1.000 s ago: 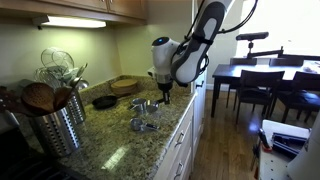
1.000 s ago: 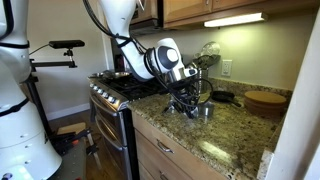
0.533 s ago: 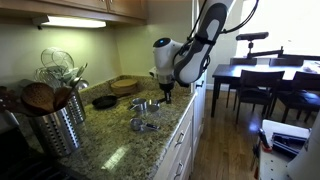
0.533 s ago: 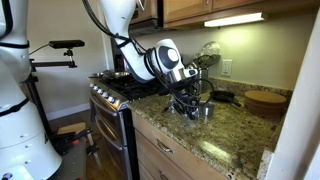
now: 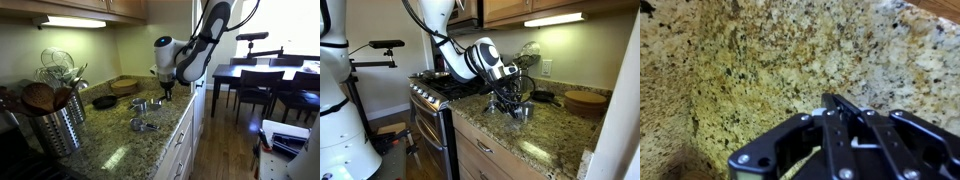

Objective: Take the measuring cups and place them apart on the counter

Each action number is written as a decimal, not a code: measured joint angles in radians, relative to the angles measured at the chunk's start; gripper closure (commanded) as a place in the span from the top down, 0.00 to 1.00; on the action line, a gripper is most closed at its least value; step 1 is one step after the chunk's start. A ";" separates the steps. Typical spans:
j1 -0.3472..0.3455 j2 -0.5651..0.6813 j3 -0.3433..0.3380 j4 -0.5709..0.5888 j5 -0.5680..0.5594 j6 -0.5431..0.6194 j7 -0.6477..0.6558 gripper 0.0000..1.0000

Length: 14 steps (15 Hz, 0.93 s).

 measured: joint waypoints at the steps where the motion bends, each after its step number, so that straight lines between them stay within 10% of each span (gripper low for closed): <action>1: 0.000 -0.004 -0.002 0.000 -0.019 0.000 0.017 0.07; 14: 0.002 -0.008 -0.010 0.000 -0.236 -0.005 0.238 0.07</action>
